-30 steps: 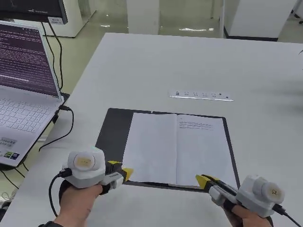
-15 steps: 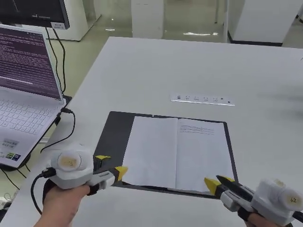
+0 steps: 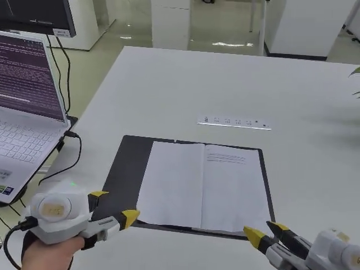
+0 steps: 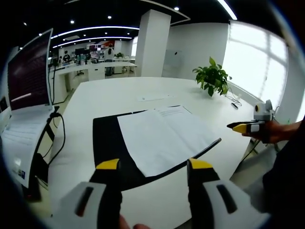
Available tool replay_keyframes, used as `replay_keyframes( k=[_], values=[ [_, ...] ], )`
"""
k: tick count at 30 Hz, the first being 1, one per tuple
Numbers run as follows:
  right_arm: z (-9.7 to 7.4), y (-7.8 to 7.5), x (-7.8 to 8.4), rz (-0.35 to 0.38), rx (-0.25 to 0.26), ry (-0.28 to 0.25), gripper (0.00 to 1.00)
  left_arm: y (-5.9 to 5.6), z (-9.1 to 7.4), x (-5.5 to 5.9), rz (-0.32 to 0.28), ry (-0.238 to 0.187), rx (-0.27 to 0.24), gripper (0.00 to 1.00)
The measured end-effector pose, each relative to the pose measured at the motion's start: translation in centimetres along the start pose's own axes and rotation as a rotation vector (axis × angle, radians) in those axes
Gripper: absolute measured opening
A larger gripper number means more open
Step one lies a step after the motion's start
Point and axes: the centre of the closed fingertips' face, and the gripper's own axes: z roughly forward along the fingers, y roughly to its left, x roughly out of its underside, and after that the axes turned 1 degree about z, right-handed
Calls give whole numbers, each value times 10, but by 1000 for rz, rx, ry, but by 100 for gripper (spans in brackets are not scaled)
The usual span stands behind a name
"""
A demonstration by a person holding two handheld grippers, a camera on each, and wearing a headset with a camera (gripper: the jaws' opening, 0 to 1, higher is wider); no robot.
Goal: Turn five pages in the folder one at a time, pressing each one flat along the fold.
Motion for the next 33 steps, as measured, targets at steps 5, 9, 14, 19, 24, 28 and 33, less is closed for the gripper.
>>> replay_keyframes(
  k=[5, 9, 14, 19, 24, 28, 33],
  values=[
    [-14, 3, 2, -12, 13, -1, 53, -1, -6, 2, -1, -5, -9, 59],
    [-21, 3, 2, -12, 16, -7, 59, 1, -7, 2, -7, -3, -18, 61],
    [-25, 2, 2, 3, 23, -17, 61, 1, -6, 0, 1, -3, -22, 64],
    [-25, 2, -1, 5, 31, -27, 62, -6, -2, -2, 24, 5, -6, 65],
    [-27, 1, -2, -4, 37, -28, 64, -13, 2, 1, 32, 14, 9, 66],
    [-31, -3, 1, -7, 45, -23, 66, -20, 5, 3, 47, 32, 24, 67],
    [-36, -6, -1, -3, 57, -34, 66, -29, 9, 1, 65, 42, 48, 68]
  ],
)
